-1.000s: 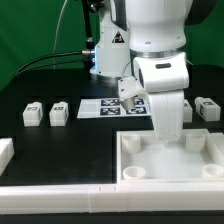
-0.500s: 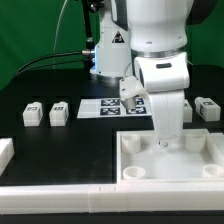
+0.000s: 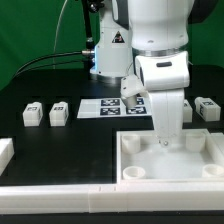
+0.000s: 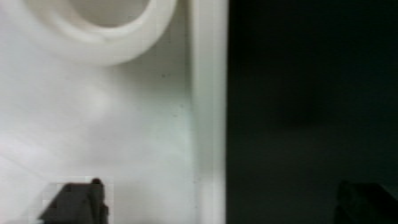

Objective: Assemble one leg

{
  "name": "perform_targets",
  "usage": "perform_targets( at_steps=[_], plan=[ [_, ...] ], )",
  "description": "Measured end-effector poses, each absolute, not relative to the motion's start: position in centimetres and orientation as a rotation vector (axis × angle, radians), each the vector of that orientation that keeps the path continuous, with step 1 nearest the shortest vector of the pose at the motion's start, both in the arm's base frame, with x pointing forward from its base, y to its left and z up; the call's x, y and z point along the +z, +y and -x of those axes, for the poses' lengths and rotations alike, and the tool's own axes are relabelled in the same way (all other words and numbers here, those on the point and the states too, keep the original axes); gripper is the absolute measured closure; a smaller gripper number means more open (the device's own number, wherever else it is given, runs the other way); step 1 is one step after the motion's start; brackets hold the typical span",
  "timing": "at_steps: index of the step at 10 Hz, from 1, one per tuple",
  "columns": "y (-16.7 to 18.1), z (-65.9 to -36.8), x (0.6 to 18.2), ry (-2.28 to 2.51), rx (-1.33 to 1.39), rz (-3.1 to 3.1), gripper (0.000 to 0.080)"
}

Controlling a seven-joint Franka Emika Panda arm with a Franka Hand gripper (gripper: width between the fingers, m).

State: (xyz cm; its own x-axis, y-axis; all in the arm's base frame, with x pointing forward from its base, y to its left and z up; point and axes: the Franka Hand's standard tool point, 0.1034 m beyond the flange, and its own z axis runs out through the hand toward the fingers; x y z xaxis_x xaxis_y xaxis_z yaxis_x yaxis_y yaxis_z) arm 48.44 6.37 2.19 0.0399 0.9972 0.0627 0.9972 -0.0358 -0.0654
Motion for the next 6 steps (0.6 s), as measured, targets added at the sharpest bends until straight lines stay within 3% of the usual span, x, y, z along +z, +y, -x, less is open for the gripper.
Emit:
perform_targets(
  at_steps=[4, 6],
  plan=[
    [5.0, -46.8, 5.2, -2.039, -0.019, 2.319, 0.015],
    [5.2, -46.7, 4.7, -1.987, -0.008, 2.355, 0.015]
  ],
)
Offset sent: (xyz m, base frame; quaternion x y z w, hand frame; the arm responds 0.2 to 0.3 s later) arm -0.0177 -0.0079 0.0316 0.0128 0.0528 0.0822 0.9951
